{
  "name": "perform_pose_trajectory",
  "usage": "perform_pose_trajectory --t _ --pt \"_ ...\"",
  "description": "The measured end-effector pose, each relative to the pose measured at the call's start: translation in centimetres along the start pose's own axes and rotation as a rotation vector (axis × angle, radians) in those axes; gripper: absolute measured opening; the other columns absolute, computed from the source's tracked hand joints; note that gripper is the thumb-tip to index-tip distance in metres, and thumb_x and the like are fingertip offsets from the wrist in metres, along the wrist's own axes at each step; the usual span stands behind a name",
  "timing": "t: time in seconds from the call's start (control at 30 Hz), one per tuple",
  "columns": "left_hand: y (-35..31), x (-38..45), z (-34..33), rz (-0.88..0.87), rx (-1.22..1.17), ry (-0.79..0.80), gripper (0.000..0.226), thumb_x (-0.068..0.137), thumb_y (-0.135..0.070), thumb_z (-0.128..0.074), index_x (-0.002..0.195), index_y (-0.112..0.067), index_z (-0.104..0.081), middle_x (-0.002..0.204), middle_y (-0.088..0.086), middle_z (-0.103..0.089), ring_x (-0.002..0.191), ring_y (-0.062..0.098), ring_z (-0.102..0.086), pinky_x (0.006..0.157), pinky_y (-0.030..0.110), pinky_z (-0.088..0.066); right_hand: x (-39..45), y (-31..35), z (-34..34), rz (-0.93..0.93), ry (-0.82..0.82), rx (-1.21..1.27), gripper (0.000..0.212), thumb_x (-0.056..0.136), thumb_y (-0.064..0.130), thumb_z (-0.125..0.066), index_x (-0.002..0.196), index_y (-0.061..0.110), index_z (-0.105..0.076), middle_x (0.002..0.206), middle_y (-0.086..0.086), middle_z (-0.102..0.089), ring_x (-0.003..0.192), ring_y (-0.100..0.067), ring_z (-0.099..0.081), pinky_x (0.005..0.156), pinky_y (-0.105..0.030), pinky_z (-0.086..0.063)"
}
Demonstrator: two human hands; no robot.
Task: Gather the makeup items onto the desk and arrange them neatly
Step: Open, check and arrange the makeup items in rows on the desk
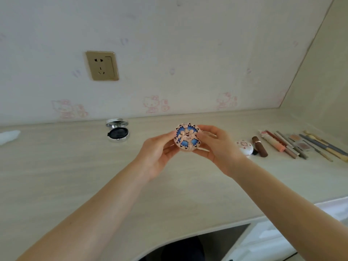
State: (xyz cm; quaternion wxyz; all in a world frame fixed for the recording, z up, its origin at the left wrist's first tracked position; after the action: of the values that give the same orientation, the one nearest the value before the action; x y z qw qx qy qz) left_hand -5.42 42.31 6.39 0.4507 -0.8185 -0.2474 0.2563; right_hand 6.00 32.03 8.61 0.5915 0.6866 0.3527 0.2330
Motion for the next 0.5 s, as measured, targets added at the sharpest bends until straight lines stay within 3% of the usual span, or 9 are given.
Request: perform_pose_trajectory --t 0.13,0.27,0.37,0.43,0.5 --pt "0.3 -2.0 3.3 0.038 -0.026 -0.051 0.021 0.092 -0.015 -0.059 0.105 -0.001 -0.066 0.103 0.015 -0.073 0.090 0.022 -0.072 0.077 0.030 -0.059 -0.9 -0.6 -2.9 0.102 0.045 -0.358 0.029 0.091 0.010 -0.061 0.119 0.017 -0.058 0.118 -0.005 -0.063 0.096 -0.015 -0.067 0.082 -0.034 -0.058" --pt "-0.1 -3.5 6.6 0.044 -0.011 -0.113 0.025 0.092 -0.015 -0.059 0.109 0.003 -0.065 0.105 0.018 -0.072 0.096 0.027 -0.070 0.081 0.033 -0.058 -2.4 -0.8 -6.5 0.273 0.177 -0.725 0.063 0.086 0.030 -0.068 0.141 0.031 -0.037 0.132 0.015 -0.048 0.110 -0.001 -0.054 0.087 -0.021 -0.050" --pt "-0.6 -4.5 8.8 0.042 0.027 -0.149 0.027 0.092 -0.017 -0.060 0.107 0.004 -0.066 0.104 0.018 -0.072 0.098 0.028 -0.069 0.087 0.037 -0.056 -3.8 -1.5 -9.5 0.429 0.317 -0.930 0.076 0.085 0.041 -0.068 0.148 0.030 -0.027 0.141 0.014 -0.039 0.124 0.000 -0.042 0.102 -0.017 -0.039" --pt "-0.7 -5.2 9.7 0.045 0.030 -0.155 0.025 0.091 -0.019 -0.060 0.103 0.002 -0.068 0.101 0.016 -0.073 0.092 0.026 -0.070 0.085 0.036 -0.055 -4.4 -1.9 -11.1 0.502 0.375 -1.003 0.076 0.087 0.039 -0.066 0.149 0.026 -0.026 0.143 0.013 -0.037 0.124 0.004 -0.038 0.099 -0.004 -0.031" --pt "-0.6 -5.7 10.5 0.042 0.022 -0.173 0.023 0.092 -0.019 -0.059 0.100 0.000 -0.069 0.098 0.015 -0.073 0.085 0.023 -0.071 0.081 0.035 -0.055 -4.6 -2.2 -12.1 0.559 0.388 -1.041 0.072 0.089 0.035 -0.065 0.149 0.022 -0.029 0.145 0.009 -0.037 0.126 0.001 -0.038 0.099 -0.001 -0.030"
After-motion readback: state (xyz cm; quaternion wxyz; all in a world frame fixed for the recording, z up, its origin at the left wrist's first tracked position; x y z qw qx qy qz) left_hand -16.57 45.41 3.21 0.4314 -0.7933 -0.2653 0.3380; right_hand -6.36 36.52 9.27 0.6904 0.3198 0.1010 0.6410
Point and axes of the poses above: each hand's wrist, its own x-axis towards the middle knuckle, its own z-axis out of the back of the hand, y = z × x, the point moved 9 cm from there along x, towards the middle knuckle
